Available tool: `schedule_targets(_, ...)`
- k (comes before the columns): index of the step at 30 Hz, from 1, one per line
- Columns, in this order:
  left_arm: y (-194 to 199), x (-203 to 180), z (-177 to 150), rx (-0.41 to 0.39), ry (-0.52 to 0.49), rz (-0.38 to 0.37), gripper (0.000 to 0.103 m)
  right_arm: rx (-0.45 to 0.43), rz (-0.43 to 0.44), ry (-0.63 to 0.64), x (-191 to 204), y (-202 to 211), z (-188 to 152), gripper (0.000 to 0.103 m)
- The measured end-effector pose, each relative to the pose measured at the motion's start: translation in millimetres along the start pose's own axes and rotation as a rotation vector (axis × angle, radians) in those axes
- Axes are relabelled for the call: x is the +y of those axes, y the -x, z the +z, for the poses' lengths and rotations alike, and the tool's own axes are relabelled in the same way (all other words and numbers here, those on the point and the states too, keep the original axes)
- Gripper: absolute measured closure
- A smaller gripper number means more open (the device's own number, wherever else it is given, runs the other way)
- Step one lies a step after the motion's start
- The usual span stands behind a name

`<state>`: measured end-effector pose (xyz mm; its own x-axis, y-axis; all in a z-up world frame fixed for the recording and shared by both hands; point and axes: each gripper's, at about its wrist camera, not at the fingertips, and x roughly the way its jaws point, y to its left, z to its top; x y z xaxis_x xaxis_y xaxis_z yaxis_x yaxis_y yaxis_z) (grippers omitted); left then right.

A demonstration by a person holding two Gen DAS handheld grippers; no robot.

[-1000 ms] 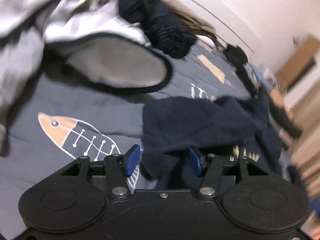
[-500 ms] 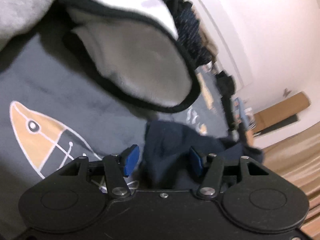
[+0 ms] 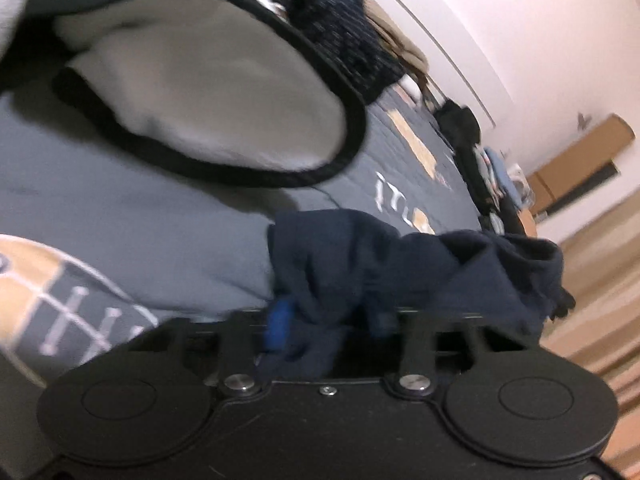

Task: Fold clothes

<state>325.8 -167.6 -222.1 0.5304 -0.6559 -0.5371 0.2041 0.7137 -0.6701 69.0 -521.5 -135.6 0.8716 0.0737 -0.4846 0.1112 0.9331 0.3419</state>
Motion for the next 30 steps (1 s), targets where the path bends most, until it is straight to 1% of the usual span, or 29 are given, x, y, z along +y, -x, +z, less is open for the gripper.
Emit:
schedule_targets(1, 3.5, -4.3, 0.4, -0.016, -0.020, 0.009, 0.089, 0.002, -0.001, -0.002, -0.1, -0.5, -0.1, 0.044)
schedule_targets(3, 18.7, -13.4, 3.7, -0.074, -0.069, 0.041, 0.090, 0.002, 0.004, -0.006, 0.9, -0.6, 0.6, 0.044)
schedule_targets(4, 30.5, -17.2, 8.8, -0.120, -0.089, 0.059, 0.091, 0.000, 0.004, -0.010, 0.6, -0.2, 0.8, 0.044)
schedule_targets(7, 69.9, -33.5, 23.3, -0.298, -0.149, 0.143, 0.091, -0.002, 0.009, -0.015, -0.7, 0.8, 0.6, 0.044)
schedule_targets(9, 94.0, -52.2, 28.3, -0.429, -0.236, 0.273, 0.091, 0.001, 0.006, -0.014, -1.6, 0.4, -0.3, 0.044)
schedule_targets(11, 106.2, -69.7, 27.3, -0.500, -0.333, 0.392, 0.091, 0.005, 0.002, -0.020, -2.9, -0.1, -0.7, 0.044)
schedule_targets(12, 107.3, -80.4, 25.4, -0.524, -0.378, 0.429, 0.091, 0.007, 0.001, -0.024, -3.8, -0.3, -0.8, 0.044)
schedule_targets(14, 106.6, -101.8, 16.3, -0.554, -0.462, 0.452, 0.091, 0.007, 0.003, -0.024, -4.9, -0.6, -0.3, 0.044)
schedule_targets(16, 103.1, -124.5, 5.5, -0.536, -0.561, 0.441, 0.091, 0.008, 0.005, -0.029, -6.0, -0.6, 0.7, 0.044)
schedule_targets(17, 100.2, -134.6, 0.3, -0.511, -0.612, 0.424, 0.091, 0.009, 0.006, -0.031, -6.6, -0.5, 1.2, 0.044)
schedule_targets(19, 87.0, -160.1, -23.5, -0.446, -0.774, 0.412, 0.090, 0.012, 0.009, -0.037, -7.7, -0.7, 2.1, 0.044)
schedule_targets(20, 77.6, -171.4, -39.0, -0.387, -0.867, 0.391, 0.090, 0.016, 0.006, -0.039, -8.5, -1.2, 2.6, 0.044)
schedule_targets(21, 67.5, -179.3, -55.8, -0.305, -0.942, 0.340, 0.089, 0.019, 0.003, -0.041, -9.2, -1.7, 3.0, 0.044)
schedule_targets(22, 61.3, -184.0, -72.6, -0.201, -0.986, 0.259, 0.084, 0.026, 0.003, -0.043, -10.1, -2.3, 3.1, 0.044)
schedule_targets(23, 59.0, -185.4, -85.3, -0.118, -0.993, 0.202, 0.082, 0.033, 0.003, -0.045, -10.9, -2.9, 3.2, 0.044)
schedule_targets(24, 57.6, -185.6, -95.8, -0.050, -0.988, 0.162, 0.081, 0.037, 0.003, -0.047, -11.6, -3.3, 3.4, 0.044)
schedule_targets(25, 59.1, -186.6, -104.8, -0.010, -0.980, 0.134, 0.079, 0.039, -0.002, -0.048, -11.6, -3.3, 3.5, 0.044)
schedule_targets(27, 68.6, -188.3, -108.3, -0.011, -0.954, 0.138, 0.075, 0.043, -0.001, -0.053, -12.9, -3.3, 4.2, 0.044)
schedule_targets(29, 80.4, -188.4, -106.7, -0.036, -0.907, 0.139, 0.061, 0.039, 0.003, -0.057, -13.4, -3.5, 5.2, 0.044)
schedule_targets(30, 91.2, -185.7, -102.3, -0.067, -0.862, 0.122, 0.046, 0.038, 0.003, -0.058, -13.7, -4.8, 5.8, 0.044)
